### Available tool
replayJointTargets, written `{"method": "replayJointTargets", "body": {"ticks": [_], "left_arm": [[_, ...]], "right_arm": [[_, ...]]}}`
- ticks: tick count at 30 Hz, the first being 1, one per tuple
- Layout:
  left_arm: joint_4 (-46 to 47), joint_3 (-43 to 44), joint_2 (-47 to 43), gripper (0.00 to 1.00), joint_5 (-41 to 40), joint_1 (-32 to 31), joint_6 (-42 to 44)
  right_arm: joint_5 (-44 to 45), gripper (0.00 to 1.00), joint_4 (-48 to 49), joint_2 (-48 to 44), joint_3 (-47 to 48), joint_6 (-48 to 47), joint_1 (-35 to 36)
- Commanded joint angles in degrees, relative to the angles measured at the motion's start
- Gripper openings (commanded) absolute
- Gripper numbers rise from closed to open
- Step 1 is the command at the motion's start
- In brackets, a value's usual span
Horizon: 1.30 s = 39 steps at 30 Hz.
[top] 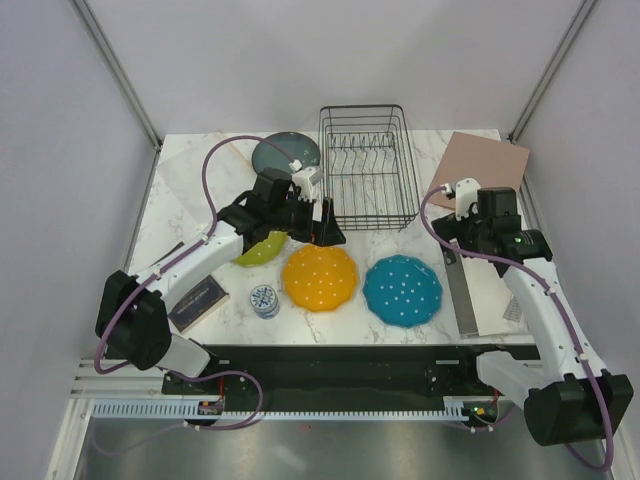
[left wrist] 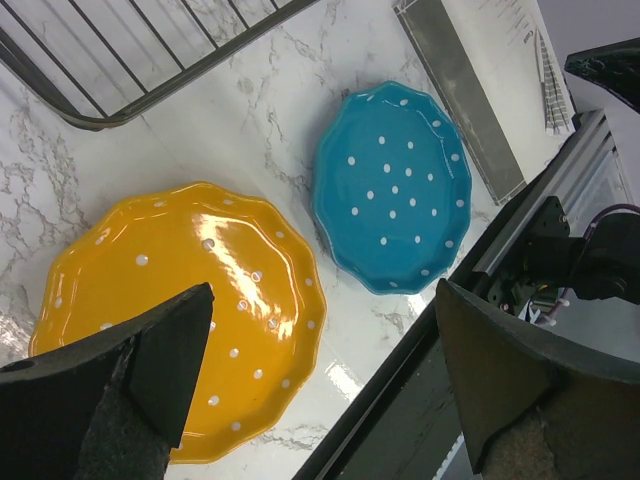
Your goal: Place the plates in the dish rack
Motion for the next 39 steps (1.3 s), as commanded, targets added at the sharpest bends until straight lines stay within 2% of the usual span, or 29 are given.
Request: {"method": "replayJointTargets", "body": {"ticks": [1,7,12,16,18,27,36,39], "left_arm": [[1.2,-0.1,-1.5,0.99,-0.6,0.1,1.0],[0.5,-0.1,-2.0,0.99,-2.4,0.1,3.5],[-0.2,0.6,-2.0,0.99,-8.5,0.2,9.1],[-3.2,2.5,-1.4,0.99,-10.9,1.1,15.2],[-4.3,3.0,-1.2,0.99,-9.6,1.1,18.8],[-4.2,1.1,-1.7,1.0,-8.3,1.3,15.2],[-4.2,1.8,-0.2,1.0,-8.4,1.3,14.8],[-4.0,2.0,0.2,1.0,-8.5,1.3,14.4]], "right_arm": [[-4.4,0.98,1.1,2.0,-0.9,-4.7,-0.2],[-16.3,0.98,0.6,4.2,-2.1,-15.3,-0.4],[-25.4,0.96,-8.2,15.2,1.2,-22.4,-2.8],[-31.7,0.85,-15.3,27.3,5.8,-31.3,-5.3],[-32.4,0.84,-18.3,30.8,7.3,-33.8,-7.3],[-31.8,0.84,-17.4,40.1,11.2,-36.4,-8.5],[-34.2,0.71,-15.9,47.8,11.1,-35.9,-8.5],[-34.6,0.64,-13.5,48.4,10.0,-34.5,-8.5]]}}
